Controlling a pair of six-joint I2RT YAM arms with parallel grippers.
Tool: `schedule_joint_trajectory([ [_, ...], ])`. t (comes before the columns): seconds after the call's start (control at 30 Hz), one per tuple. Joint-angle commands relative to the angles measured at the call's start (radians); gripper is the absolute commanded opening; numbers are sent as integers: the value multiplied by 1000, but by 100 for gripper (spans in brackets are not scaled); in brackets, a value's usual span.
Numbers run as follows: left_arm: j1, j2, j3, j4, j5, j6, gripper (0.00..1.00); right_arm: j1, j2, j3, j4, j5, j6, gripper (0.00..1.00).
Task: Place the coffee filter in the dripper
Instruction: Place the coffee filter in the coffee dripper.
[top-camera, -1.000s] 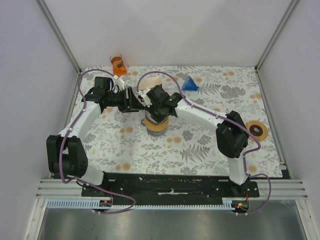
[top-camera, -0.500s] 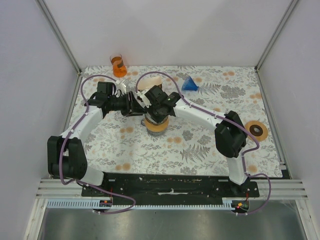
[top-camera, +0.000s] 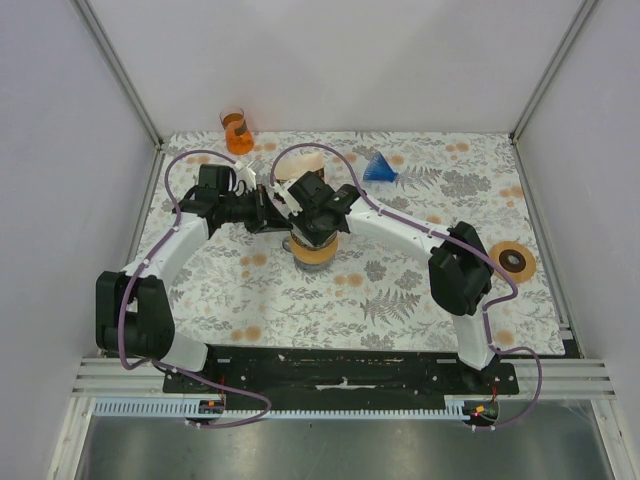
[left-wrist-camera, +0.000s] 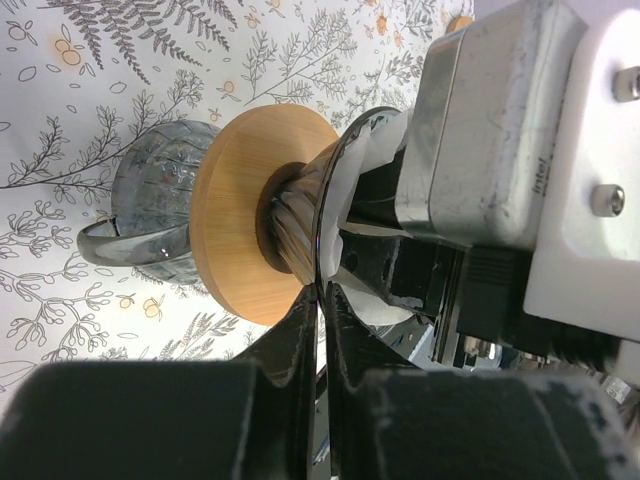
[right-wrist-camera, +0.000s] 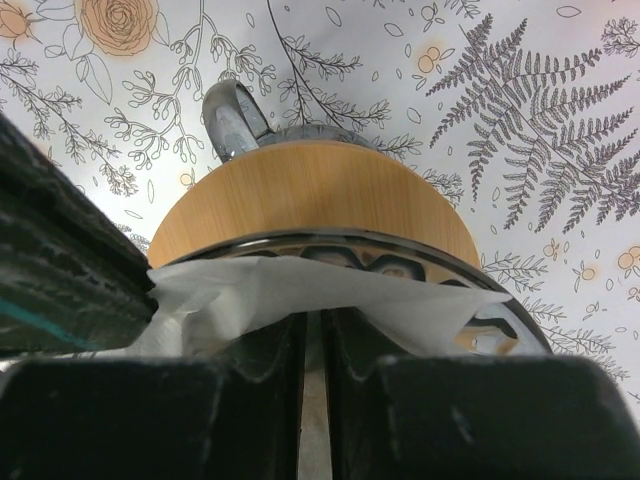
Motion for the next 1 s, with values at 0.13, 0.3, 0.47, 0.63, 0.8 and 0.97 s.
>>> schedule_joint_trajectory([
  [0.13,-9,-22,9,20,-22,18,2,10,-26,51,2,26,-16,18],
  [0.3,-15,-23,21,2,-27,37,2,12,-21,102,-48,47,-16,5],
  [0.47,-21,-26,33,-16,-36,59,2,9,26,203,-152,46,-4,0],
  [0.63,-21,-28,36,-24,-42,65,2,7,9,208,-168,60,2,0],
  [0.8,-23,-26,40,-36,-48,73,2,7,-38,209,-182,52,-7,0],
  [0.97,-21,-28,43,-39,-50,74,2,9,-112,191,-182,17,-39,0],
])
